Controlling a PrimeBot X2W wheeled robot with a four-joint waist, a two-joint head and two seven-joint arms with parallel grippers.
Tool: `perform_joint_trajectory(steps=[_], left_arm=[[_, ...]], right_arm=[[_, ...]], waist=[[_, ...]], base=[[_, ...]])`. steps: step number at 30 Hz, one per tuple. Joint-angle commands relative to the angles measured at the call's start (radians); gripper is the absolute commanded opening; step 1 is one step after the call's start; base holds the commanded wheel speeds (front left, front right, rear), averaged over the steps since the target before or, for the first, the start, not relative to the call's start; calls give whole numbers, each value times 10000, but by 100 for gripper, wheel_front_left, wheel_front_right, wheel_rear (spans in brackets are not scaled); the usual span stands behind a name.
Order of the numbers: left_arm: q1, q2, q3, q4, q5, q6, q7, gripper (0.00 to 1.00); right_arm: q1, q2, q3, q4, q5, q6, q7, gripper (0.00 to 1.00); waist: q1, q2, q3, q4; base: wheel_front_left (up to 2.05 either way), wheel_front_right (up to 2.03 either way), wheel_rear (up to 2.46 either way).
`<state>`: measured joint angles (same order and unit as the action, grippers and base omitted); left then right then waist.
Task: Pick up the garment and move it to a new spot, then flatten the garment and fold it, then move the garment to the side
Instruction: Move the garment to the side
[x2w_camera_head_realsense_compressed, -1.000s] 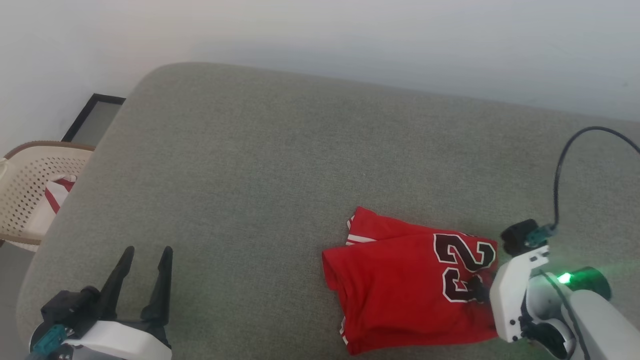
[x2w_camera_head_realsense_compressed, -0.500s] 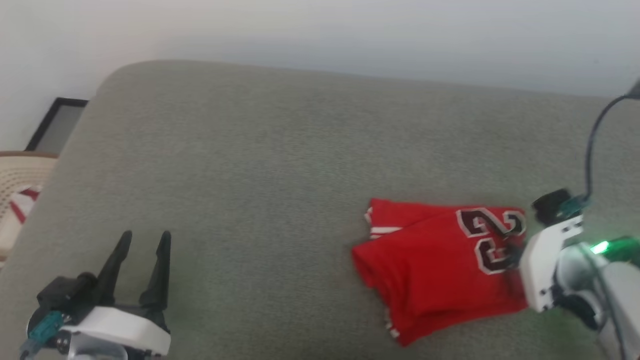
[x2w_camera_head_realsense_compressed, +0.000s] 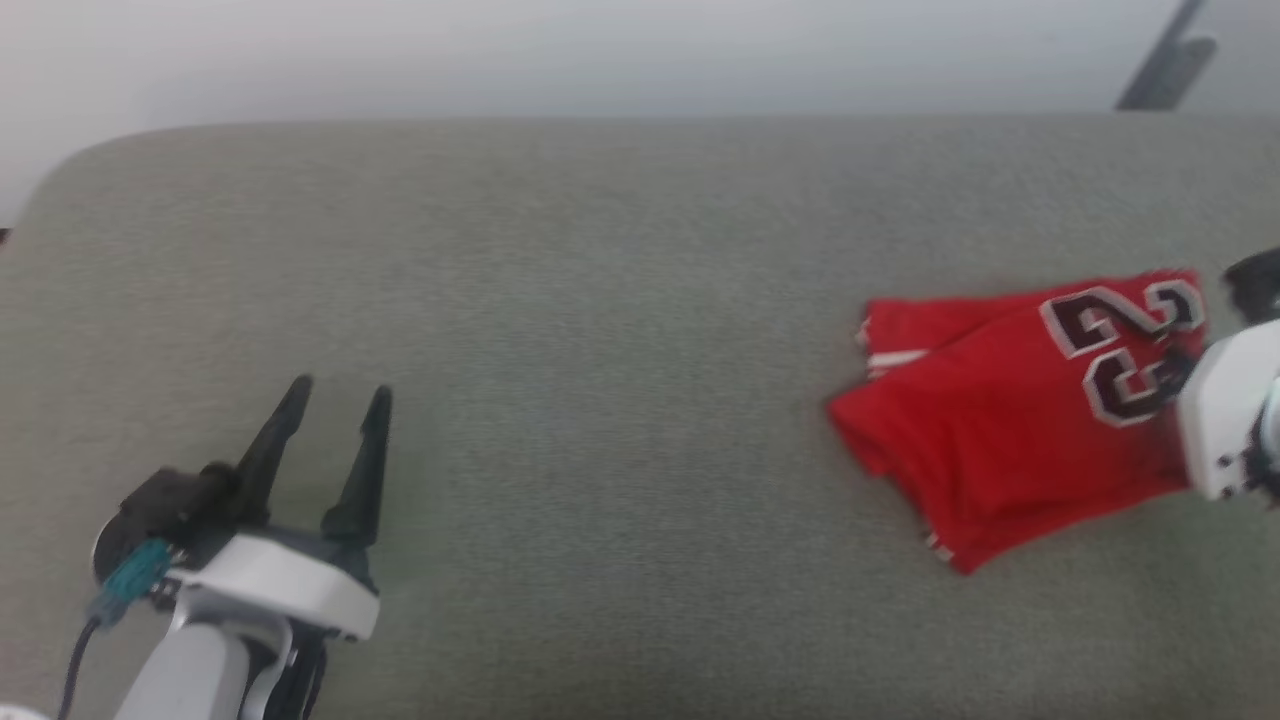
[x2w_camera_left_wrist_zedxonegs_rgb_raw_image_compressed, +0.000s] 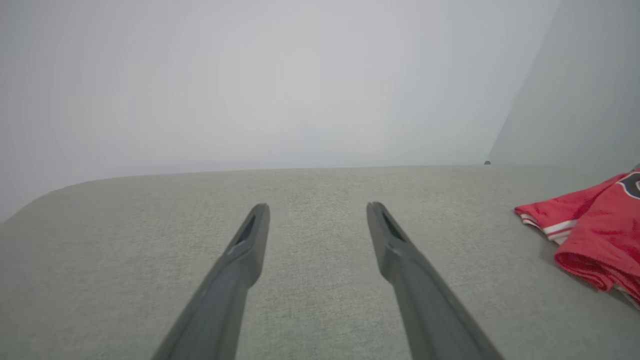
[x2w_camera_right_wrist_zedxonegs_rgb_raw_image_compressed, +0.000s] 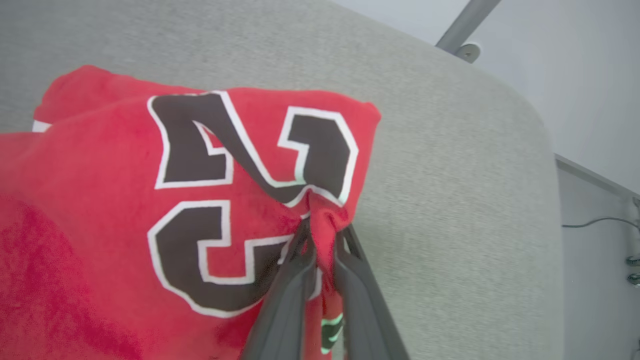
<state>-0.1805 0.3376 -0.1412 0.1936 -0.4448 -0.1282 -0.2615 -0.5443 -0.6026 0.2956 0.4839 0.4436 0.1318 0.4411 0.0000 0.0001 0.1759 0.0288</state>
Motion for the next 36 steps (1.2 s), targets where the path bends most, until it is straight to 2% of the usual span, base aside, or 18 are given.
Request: perform_joint_trajectory(steps=[1,12,20,26,36], left_arm=[[-253,35,-93,20,-79,-25,-44,100],[-1749,153,-1215,243,-107,-25,-43,100],[-2707,221,-1939,404,-146,-26,-44,100],[-3387,271,-2435,550,-189,-26,-44,100],[-4171,298,-2947,777,-273,-26,-44,100]], right_arm=[[-237,-93,-7,25,-89,-23,-94,0],[-1679,-998,-252,1024,-814,-23,-1190,0],[-2731,-1210,-732,2339,-1776,-25,-2131,0],[-3354,-1175,-1328,3558,-2772,-23,-2844,0],[-4157,-627,-1876,5341,-3568,-23,-3743,0]], waist=[[0,-1,232,-304],[0,-1,1068,-1202],[0,-1,1714,-1623],[0,-1,2180,-1714],[0,-1,2752,-1728]], base=[[0,0,0],[0,0,0],[0,0,0],[0,0,0],[0,0,0]])
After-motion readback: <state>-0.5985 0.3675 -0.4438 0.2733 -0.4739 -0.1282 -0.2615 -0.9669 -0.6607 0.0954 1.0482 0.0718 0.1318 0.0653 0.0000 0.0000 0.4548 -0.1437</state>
